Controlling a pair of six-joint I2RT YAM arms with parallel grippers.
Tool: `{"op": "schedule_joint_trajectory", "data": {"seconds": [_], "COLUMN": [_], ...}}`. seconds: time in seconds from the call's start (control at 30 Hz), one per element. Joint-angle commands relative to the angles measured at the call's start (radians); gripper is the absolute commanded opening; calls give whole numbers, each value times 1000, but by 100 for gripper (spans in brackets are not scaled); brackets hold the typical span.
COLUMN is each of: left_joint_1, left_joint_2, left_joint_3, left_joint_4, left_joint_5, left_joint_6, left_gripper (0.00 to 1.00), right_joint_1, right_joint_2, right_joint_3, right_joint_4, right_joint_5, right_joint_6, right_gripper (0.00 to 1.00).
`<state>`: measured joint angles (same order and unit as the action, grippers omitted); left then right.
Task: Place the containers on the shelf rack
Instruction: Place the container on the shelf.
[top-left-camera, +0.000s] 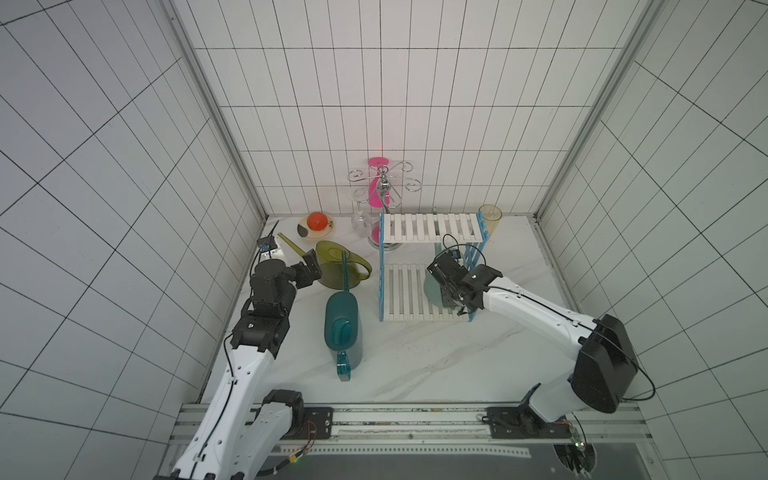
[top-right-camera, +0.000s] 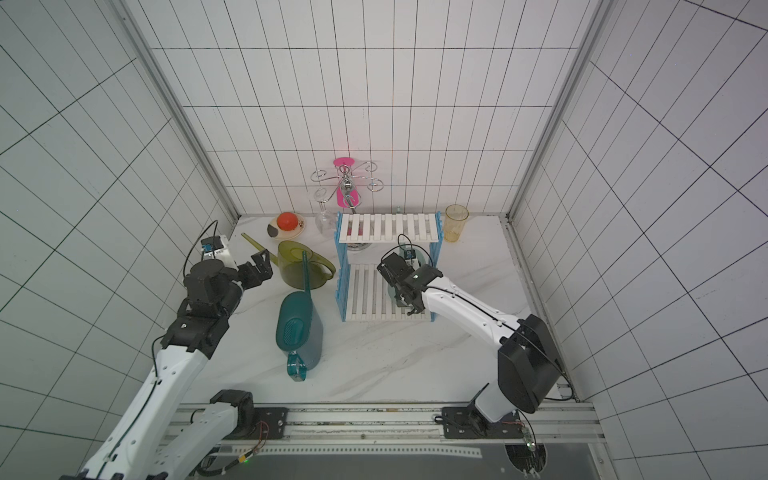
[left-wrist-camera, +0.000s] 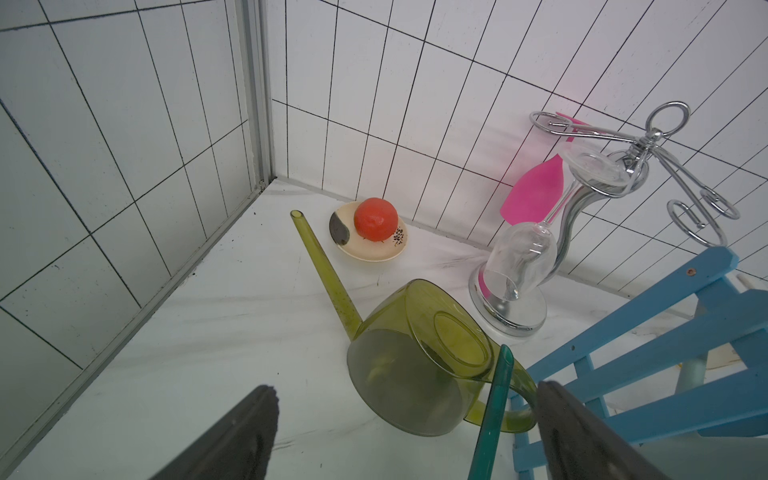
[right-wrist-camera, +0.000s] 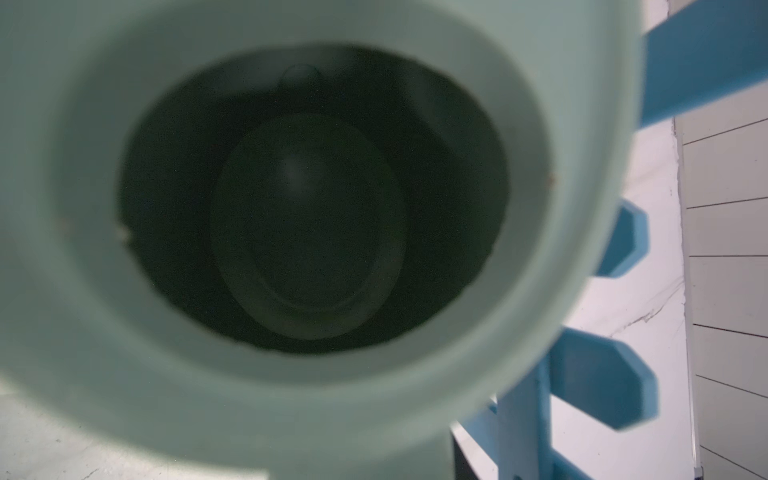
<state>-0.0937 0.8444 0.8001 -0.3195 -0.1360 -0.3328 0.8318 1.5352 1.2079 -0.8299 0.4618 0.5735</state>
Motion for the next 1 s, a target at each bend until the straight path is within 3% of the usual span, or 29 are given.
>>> {"op": "schedule_joint_trajectory", "data": {"seconds": [0.0,0.17,0.37,0.8,0.97], "left_joint_1": [-3,-2,-3,-3,-3], "left_joint_2": [-3,-6,-7,-10,-8], "left_joint_3": [19,20,19,25,66], "left_joint_4": [-9,-12,-13,-30,-107], "left_joint_5": [15,16,16,19,13], "left_joint_6": [5,9,9,16,16], "left_gripper": [98,98,98,98,98], "right_joint_1": [10,13,13,28,35], "right_joint_2": [-19,-28,-43,-130,-229], "right_joint_3": [-23,-41,-37,-18,-27], "right_joint_4": [23,31,27,8,-1], "right_joint_5": [39,33,19,-23,-43], "right_joint_6": [57,65,61,54,46], "right_gripper": [0,4,27,56,66]}}
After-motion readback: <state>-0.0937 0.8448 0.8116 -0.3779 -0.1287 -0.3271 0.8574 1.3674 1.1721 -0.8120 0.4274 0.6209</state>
